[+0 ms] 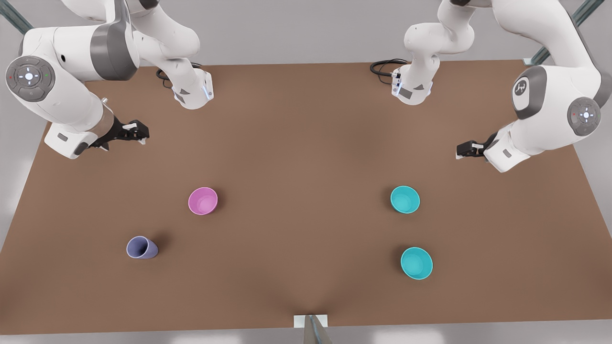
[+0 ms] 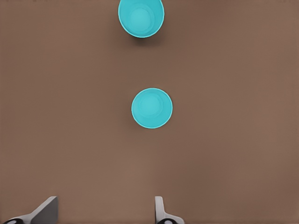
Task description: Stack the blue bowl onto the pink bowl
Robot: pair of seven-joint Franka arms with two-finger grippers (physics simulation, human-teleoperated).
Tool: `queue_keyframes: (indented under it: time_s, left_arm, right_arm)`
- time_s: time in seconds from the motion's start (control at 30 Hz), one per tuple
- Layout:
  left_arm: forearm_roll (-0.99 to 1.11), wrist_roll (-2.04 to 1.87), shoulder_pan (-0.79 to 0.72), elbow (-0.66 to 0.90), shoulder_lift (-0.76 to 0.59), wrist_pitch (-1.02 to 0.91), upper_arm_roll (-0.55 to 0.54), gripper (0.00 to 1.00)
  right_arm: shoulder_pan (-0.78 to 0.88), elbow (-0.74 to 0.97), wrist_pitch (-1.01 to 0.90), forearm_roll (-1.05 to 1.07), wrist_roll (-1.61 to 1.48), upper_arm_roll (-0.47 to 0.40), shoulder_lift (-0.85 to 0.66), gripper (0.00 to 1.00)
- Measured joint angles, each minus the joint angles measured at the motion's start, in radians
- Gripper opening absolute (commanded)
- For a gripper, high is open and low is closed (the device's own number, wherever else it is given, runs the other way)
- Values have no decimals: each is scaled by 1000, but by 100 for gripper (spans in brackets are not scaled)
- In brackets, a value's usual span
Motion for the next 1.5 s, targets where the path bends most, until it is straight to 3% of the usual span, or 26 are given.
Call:
queue_keyframes:
  time_s: [0.1,0.2,0.3,0.53,0.8,1.1,1.17,1.23,1.3,1.33,1.5]
  left_arm:
    - [0,3,0,0,1,1,0,100]
    - [0,5,0,0,1,2,0,100]
    - [0,7,-1,-1,1,3,0,100]
    - [-1,11,0,-1,1,3,0,100]
    - [-2,13,0,-1,5,3,0,100]
    - [-2,15,-5,0,3,1,0,100]
    - [-2,15,-6,1,4,1,0,100]
    - [-2,15,-5,1,4,1,0,100]
    - [-2,16,-4,2,3,0,0,100]
    - [-2,16,-3,2,3,0,0,100]
    - [-2,17,-3,2,2,-1,0,100]
  right_arm:
    - [4,7,-4,-3,-6,6,49,100]
    - [4,1,27,-7,-10,3,252,100]
    - [-33,-115,149,-8,-12,-2,343,100]
    - [-86,-493,569,119,-12,-4,342,100]
    - [-108,-659,905,168,6,-5,352,100]
    - [-108,-697,1041,208,30,4,396,98]
    - [-108,-711,1052,223,35,8,399,88]
    - [-108,-715,1057,234,37,12,399,54]
    - [-108,-715,1060,248,32,14,397,29]
    - [-108,-715,1061,259,25,14,396,23]
    - [-110,-711,1059,261,17,24,388,21]
